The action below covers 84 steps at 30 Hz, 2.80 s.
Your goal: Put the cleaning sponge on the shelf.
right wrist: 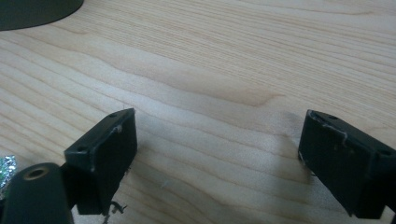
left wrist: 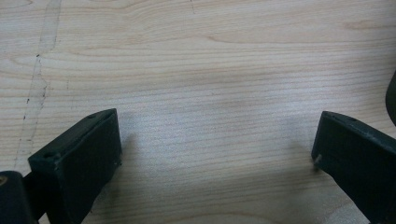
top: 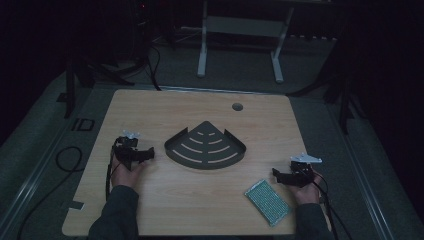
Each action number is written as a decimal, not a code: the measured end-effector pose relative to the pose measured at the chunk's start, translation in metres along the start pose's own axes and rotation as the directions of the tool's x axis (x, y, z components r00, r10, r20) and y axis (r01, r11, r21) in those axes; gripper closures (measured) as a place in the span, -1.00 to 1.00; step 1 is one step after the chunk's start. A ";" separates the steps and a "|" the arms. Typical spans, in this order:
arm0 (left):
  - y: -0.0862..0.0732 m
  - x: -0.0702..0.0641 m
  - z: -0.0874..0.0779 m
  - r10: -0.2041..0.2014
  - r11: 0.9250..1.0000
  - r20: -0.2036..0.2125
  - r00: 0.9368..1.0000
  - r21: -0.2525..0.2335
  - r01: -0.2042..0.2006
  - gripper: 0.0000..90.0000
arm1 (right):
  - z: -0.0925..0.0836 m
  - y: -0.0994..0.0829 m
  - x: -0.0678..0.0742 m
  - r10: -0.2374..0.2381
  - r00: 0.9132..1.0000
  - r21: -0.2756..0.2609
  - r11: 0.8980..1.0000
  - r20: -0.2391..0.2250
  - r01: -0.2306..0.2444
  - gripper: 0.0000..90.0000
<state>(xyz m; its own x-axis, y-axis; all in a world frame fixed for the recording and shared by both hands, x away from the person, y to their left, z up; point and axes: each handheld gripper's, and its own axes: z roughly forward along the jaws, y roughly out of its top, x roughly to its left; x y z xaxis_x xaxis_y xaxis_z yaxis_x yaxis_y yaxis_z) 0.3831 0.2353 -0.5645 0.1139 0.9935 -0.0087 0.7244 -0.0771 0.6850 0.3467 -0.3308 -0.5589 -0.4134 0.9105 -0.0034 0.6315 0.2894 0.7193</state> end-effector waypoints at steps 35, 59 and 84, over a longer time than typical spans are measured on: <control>0.000 0.000 0.000 0.000 1.000 0.000 1.000 0.000 0.000 -0.96 | -0.080 0.005 0.044 -0.218 0.963 0.076 0.970 -0.162 0.232 0.99; 0.000 0.000 0.000 0.000 1.000 0.000 1.000 0.000 0.000 -0.96 | -0.098 -0.033 0.087 -0.289 0.932 0.139 0.936 -0.219 0.323 0.99; 0.000 0.000 0.000 0.000 1.000 0.000 1.000 0.000 0.000 -0.96 | -0.060 -0.003 0.079 -0.359 0.894 0.142 0.903 -0.267 0.405 0.95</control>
<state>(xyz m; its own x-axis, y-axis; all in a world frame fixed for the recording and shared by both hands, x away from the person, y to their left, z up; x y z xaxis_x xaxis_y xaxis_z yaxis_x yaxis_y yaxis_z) 0.3830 0.2353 -0.5645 0.1135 0.9935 -0.0089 0.7243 -0.0766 0.6852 0.2727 -0.2771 -0.5201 -0.7715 0.6316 -0.0762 0.4961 0.6722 0.5495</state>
